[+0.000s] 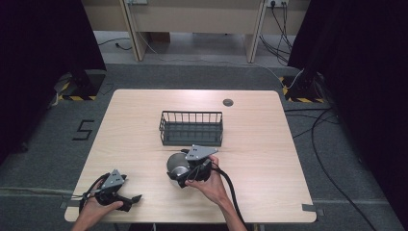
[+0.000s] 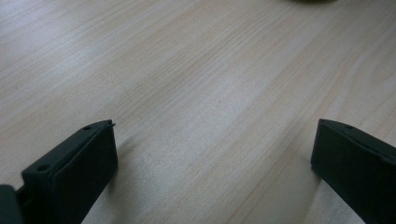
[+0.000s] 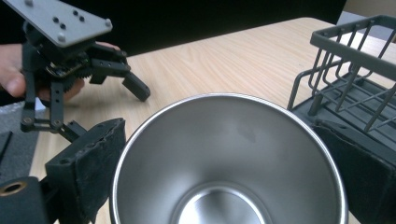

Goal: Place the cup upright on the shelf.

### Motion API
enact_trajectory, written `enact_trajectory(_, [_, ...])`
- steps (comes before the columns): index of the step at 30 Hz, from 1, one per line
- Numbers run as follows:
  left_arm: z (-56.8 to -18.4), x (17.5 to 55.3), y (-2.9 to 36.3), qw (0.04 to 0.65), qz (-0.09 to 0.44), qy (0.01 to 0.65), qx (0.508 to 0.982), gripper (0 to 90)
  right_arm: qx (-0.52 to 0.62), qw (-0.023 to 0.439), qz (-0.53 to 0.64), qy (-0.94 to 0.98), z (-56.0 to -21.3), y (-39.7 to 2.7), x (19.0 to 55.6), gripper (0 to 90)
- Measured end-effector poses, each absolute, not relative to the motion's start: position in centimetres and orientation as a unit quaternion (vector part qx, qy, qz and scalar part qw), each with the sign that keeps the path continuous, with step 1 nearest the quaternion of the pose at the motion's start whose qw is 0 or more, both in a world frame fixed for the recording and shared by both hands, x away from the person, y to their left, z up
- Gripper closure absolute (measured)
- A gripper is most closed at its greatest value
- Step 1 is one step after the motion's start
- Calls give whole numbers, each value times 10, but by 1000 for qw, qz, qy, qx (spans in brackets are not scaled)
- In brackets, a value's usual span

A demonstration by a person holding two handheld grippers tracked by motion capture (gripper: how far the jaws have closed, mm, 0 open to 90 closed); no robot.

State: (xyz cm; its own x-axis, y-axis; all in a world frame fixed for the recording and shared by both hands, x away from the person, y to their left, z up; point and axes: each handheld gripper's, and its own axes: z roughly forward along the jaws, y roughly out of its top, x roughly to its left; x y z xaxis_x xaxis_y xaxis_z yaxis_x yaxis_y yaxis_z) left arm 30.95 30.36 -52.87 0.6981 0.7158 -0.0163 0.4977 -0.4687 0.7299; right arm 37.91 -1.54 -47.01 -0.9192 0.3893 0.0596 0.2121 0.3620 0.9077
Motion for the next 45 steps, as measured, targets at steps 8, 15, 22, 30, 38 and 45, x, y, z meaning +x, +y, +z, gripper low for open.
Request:
enact_trajectory(8, [-529,309,304,370,148,359,844,0,181,73,551,812,-457,-22,383,61])
enact_trajectory(15, [-529,309,304,369,148,359,844,0,175,70,556,809,-438,-26,391,61])
enact_trajectory(22, [-529,309,304,370,148,360,844,0,174,67,555,811,-419,-27,400,61])
enact_trajectory(30, [-529,307,304,370,149,363,842,0,171,66,561,808,-398,-28,413,61])
enact_trajectory(38, [-529,307,304,370,149,363,842,0,172,70,556,810,-378,-30,429,61])
enact_trajectory(45, [-529,307,304,369,148,363,843,0,171,70,551,813,-363,-32,445,61])
